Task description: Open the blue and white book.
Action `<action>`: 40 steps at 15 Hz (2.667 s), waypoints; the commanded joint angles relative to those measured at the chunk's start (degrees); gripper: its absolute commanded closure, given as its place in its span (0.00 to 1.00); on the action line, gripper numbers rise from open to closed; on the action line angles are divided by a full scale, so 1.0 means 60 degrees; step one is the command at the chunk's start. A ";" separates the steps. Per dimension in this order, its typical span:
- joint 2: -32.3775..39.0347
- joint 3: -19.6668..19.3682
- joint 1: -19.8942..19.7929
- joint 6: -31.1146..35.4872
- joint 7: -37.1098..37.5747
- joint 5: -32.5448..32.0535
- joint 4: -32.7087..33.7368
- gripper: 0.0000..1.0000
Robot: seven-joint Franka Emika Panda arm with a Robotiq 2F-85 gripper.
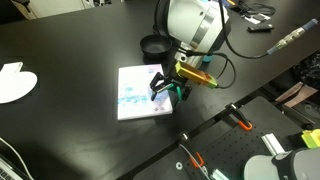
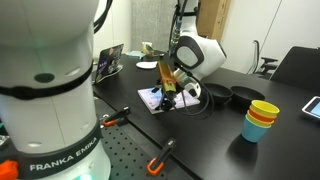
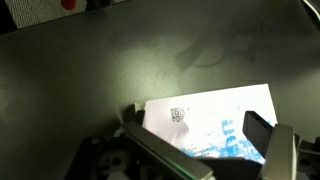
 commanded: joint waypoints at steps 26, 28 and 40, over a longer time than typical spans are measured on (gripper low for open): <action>0.0383 0.0043 0.1070 0.1120 -0.1318 0.0257 0.0429 0.00; 0.0365 0.0133 0.1106 0.1366 -0.1369 0.0226 0.0353 0.26; 0.0081 0.0486 0.2008 0.4649 -0.1041 0.0026 -0.0345 0.94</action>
